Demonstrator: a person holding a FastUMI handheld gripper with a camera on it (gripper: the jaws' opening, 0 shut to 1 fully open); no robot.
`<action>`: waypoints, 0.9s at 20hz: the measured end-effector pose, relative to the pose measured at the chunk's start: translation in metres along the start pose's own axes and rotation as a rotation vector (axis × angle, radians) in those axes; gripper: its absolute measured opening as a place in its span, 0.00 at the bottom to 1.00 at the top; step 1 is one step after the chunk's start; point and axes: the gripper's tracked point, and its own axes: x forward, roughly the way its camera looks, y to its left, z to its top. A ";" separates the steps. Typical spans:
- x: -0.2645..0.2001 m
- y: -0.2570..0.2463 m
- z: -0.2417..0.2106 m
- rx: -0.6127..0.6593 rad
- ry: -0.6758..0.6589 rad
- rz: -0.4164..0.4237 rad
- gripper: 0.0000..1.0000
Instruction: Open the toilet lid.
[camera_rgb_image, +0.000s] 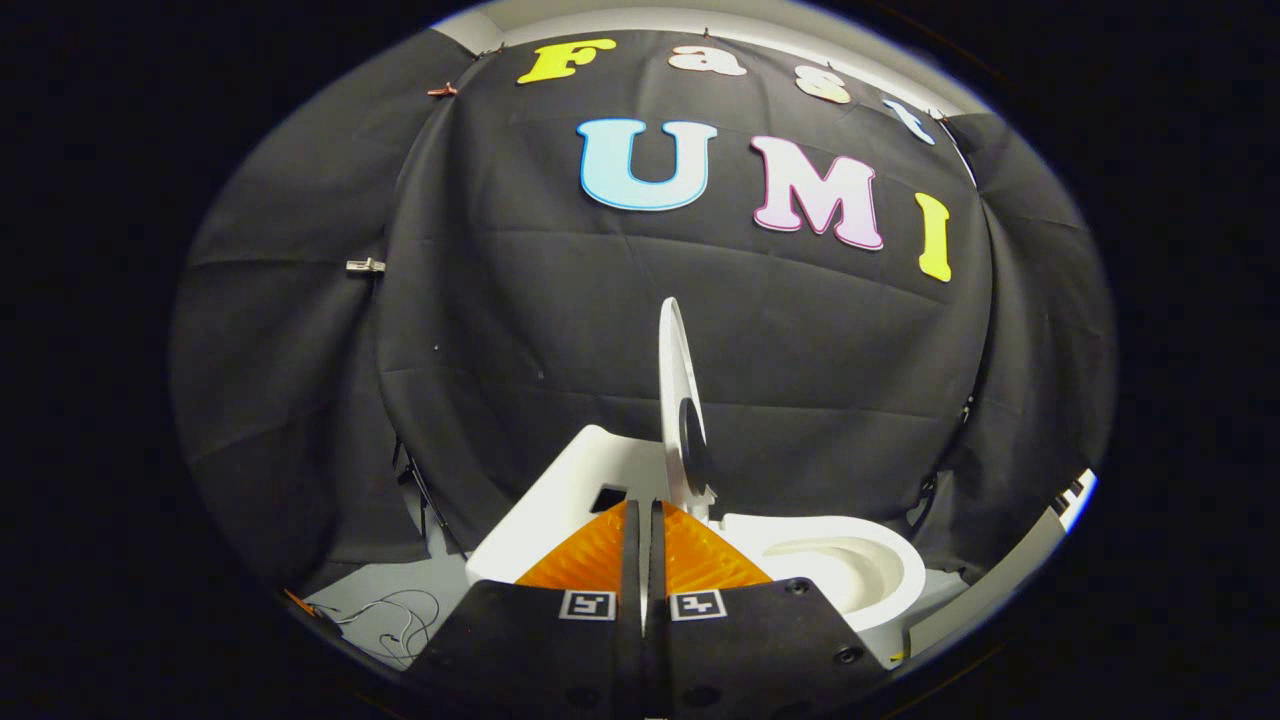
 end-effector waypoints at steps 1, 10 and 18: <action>0.001 0.002 -0.005 0.005 0.014 0.005 0.05; 0.007 0.005 -0.006 -0.018 0.013 0.031 0.19; -0.006 -0.002 -0.012 -0.021 0.016 0.095 0.99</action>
